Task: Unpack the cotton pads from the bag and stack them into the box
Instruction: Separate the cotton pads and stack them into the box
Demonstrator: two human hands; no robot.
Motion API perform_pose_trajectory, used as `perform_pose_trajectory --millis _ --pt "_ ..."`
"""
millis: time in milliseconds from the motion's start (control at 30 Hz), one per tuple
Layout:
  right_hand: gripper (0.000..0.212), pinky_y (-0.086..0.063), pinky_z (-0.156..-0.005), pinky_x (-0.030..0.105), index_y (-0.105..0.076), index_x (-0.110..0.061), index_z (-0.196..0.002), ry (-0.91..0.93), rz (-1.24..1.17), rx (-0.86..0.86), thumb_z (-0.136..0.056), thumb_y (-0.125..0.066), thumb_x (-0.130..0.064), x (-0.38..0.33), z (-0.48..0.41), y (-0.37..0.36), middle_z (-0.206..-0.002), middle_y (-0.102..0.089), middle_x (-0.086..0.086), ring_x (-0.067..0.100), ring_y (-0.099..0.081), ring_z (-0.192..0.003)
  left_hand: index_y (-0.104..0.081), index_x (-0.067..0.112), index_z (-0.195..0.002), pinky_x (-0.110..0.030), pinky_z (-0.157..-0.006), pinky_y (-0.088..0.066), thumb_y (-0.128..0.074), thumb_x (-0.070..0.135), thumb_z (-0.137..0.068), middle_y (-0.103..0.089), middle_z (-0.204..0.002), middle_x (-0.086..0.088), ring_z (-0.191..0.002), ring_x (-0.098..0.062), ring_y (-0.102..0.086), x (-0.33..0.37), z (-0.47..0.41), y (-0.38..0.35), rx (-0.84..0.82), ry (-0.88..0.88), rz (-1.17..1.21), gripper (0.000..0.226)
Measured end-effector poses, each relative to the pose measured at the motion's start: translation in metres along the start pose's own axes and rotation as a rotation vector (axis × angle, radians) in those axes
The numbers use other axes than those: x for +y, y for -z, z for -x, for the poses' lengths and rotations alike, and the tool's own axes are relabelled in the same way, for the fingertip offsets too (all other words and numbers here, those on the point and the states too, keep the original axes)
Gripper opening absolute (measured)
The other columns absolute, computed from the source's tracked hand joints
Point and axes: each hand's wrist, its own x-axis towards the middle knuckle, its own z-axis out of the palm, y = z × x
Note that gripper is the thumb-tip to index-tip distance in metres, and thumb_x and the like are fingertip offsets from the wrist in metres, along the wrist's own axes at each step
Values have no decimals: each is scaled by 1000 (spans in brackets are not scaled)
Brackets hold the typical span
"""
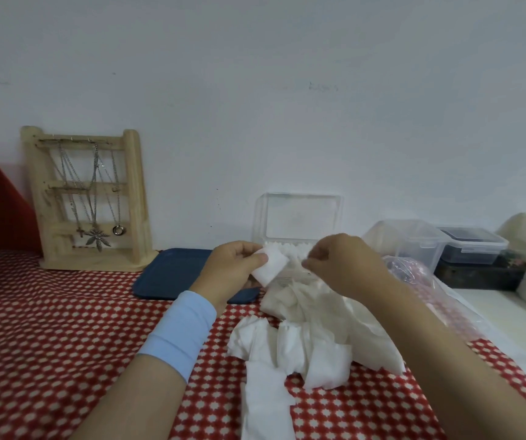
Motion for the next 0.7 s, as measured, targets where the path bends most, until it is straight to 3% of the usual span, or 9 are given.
perform_pose_trajectory --millis 67,133,200,267,333,433,567,700 --pt "28 -56 -75 30 -77 -24 -89 -42 200 -89 -80 -72 -50 0 3 -5 -88 -75 -5 17 -70 -86 -70 11 -99 -26 -68 -59 -65 6 -97 -71 -106 -9 -95 -19 -69 -3 -2 0 43 23 48 7" --pt "33 -54 -69 28 -78 -22 -85 -73 249 -171 -73 -74 -53 1 2 -12 -84 -75 -4 17 -70 -82 -69 11 -99 -27 -68 -59 -64 5 -97 -71 -105 -8 -93 -20 -69 -5 -2 -2 66 36 53 8" --pt "22 -57 -72 30 -78 -26 -80 -78 206 -214 -73 -77 -47 2 0 -15 -81 -74 -7 15 -69 -80 -70 11 -105 -27 -69 -60 -66 6 -96 -72 -109 -9 -94 -20 -70 -8 -3 -3 67 40 35 11" --pt "5 -59 -80 32 -79 -31 -81 -73 107 -231 -80 -78 -36 5 -3 -13 -85 -74 -10 13 -69 -84 -70 10 -115 -24 -66 -60 -66 6 -96 -72 -112 -6 -96 -17 -70 -9 -1 -4 49 38 31 20" --pt "5 -58 -79 29 -79 -32 -79 -77 20 -219 -83 -77 -29 7 -4 -6 -82 -74 -11 10 -68 -81 -69 9 -124 -21 -65 -61 -65 6 -97 -72 -114 -5 -99 -16 -70 -10 -1 -3 47 32 38 28" --pt "8 -52 -61 21 -77 -25 -80 -73 -190 -169 -87 -74 -24 8 -3 11 -74 -74 -3 9 -67 -68 -70 9 -123 -22 -69 -61 -64 6 -98 -72 -114 -4 -101 -17 -69 -10 0 -3 95 22 52 27" --pt "11 -42 -44 13 -74 -11 -97 -105 -613 -225 -97 -63 -15 2 2 23 -75 -75 3 4 -66 -52 -74 15 -105 -32 -85 -60 -65 8 -97 -71 -104 0 -100 -17 -68 -9 0 -4 209 30 108 13" --pt "17 -49 -61 30 -71 -7 -110 -112 -960 -389 -101 -58 -12 1 2 13 -95 -77 13 21 -75 -76 -72 14 -93 -29 -74 -61 -63 8 -98 -72 -100 -4 -95 -19 -69 -7 2 -5 231 57 169 11"
